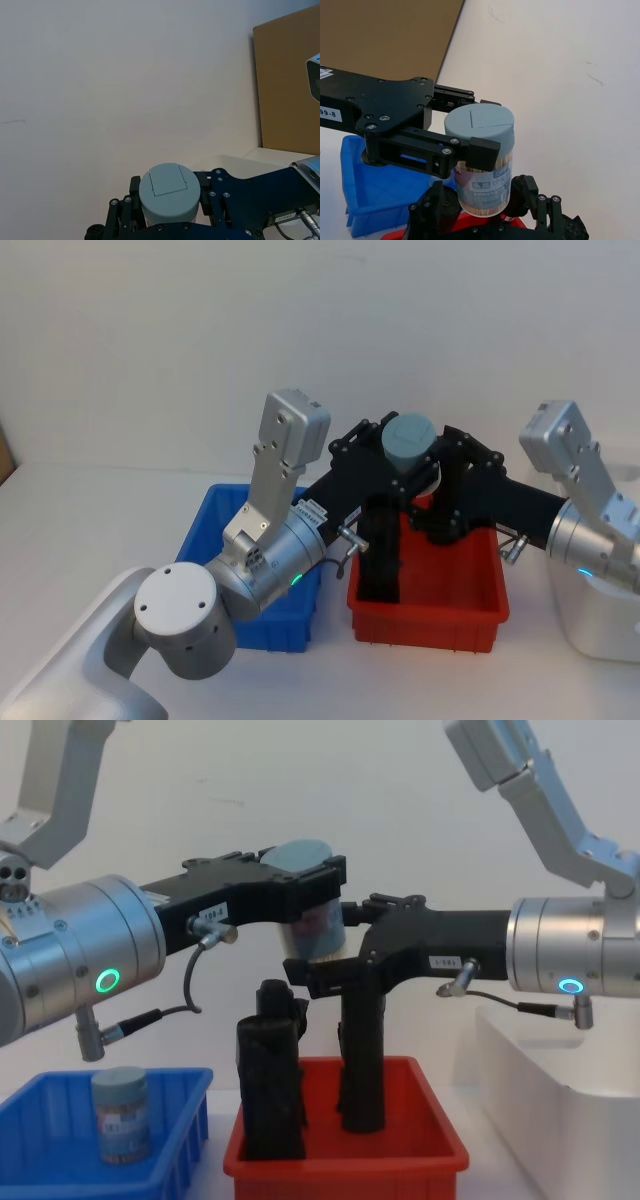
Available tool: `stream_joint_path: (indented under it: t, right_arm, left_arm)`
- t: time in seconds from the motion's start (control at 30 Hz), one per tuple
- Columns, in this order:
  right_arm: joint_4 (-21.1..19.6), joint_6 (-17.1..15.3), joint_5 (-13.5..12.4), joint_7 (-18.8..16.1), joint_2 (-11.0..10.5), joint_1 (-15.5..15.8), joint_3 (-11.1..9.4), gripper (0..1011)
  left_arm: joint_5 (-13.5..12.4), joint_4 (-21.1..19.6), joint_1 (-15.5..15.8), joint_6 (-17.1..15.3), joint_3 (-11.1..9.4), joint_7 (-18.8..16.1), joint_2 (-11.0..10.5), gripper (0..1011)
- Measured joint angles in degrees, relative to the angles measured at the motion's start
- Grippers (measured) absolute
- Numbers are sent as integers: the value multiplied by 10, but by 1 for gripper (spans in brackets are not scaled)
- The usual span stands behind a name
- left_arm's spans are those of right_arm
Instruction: Pick the cotton swabs from the blue box and place them into the white box.
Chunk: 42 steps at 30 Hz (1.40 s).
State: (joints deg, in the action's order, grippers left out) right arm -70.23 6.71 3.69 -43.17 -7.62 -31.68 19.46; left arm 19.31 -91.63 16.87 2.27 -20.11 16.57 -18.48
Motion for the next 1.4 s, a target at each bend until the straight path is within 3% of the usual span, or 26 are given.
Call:
stream_joint_path:
  t: [0.23,0.37,0.57,0.6,0.77,1.4]
  right_arm:
    - [0,-2,-6,0,0,-2,2,1002]
    - [0,-2,-7,0,0,-3,3,953]
    - [1,-3,-9,0,1,-4,4,783]
    - [1,-3,-10,1,1,-4,4,719]
    - [1,-3,-10,1,1,-4,4,621]
    - [2,-4,-12,2,1,-5,5,621]
  left_arm:
    - [0,4,2,1,0,2,2,670]
    - [0,6,3,2,0,3,3,670]
    - [-1,7,4,3,0,3,4,669]
    - [-1,8,4,3,0,3,4,670]
    - [-1,9,4,3,0,4,4,670]
    - [-1,10,5,4,0,4,5,670]
